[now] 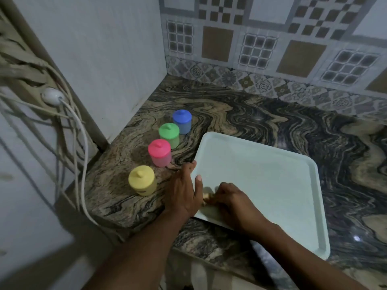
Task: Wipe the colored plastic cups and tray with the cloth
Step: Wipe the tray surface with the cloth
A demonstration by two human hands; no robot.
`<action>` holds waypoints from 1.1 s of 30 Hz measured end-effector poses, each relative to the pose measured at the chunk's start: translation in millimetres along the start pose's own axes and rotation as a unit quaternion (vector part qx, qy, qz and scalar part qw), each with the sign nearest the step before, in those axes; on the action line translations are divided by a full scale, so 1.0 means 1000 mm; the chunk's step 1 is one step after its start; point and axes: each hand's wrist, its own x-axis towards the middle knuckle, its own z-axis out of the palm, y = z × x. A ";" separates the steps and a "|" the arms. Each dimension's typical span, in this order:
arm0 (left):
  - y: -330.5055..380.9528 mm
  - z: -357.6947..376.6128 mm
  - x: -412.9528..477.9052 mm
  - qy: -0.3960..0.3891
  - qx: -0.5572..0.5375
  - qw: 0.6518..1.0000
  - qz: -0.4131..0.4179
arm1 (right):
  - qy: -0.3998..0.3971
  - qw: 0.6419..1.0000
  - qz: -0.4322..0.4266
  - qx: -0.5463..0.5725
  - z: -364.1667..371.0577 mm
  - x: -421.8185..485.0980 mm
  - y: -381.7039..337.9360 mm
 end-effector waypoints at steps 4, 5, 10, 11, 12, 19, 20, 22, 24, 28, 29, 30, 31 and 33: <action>-0.002 0.002 0.001 0.004 -0.012 1.000 0.007 | 0.048 0.998 0.050 -0.001 -0.027 0.006 0.030; -0.002 0.002 0.002 0.007 -0.014 1.000 0.009 | 0.114 0.987 0.108 -0.024 -0.032 0.018 0.045; 0.000 0.001 0.003 0.035 -0.027 0.999 0.007 | 0.180 0.966 0.182 -0.031 0.001 0.048 0.030; 0.002 0.000 0.003 0.036 -0.032 0.999 0.008 | 0.151 0.981 0.118 -0.033 0.013 0.038 0.016; 0.003 -0.002 0.002 0.037 -0.038 0.999 0.008 | 0.129 0.989 0.070 -0.030 0.022 0.028 0.003; 0.001 -0.006 0.001 0.013 -0.017 1.000 0.020 | -0.002 1.000 0.009 0.030 0.011 -0.010 -0.019; 0.001 -0.007 0.001 0.008 -0.008 1.000 0.020 | -0.020 0.999 0.015 0.028 0.007 -0.019 -0.019; 0.003 -0.010 0.003 -0.010 -0.010 1.000 0.012 | -0.032 0.998 0.044 0.035 -0.009 -0.043 -0.012; 0.002 -0.016 0.007 -0.037 -0.026 0.999 0.002 | -0.027 0.996 0.063 0.048 -0.032 -0.062 -0.003; 0.007 -0.032 0.020 -0.113 -0.034 0.992 -0.047 | 0.039 0.991 0.130 -0.003 -0.033 -0.043 0.006; 0.009 -0.036 0.021 -0.124 -0.025 0.990 -0.055 | 0.065 0.989 0.134 -0.004 -0.021 -0.028 -0.001; 0.010 -0.037 0.023 -0.130 -0.017 0.990 -0.060 | 0.080 0.989 0.128 -0.001 -0.007 -0.013 -0.011; 0.012 -0.040 0.023 -0.134 -0.009 0.989 -0.065 | 0.081 0.990 0.112 0.008 0.009 0.000 -0.025; 0.014 -0.043 0.025 -0.140 0.004 0.987 -0.078 | 0.048 0.996 0.077 0.023 0.034 0.011 -0.052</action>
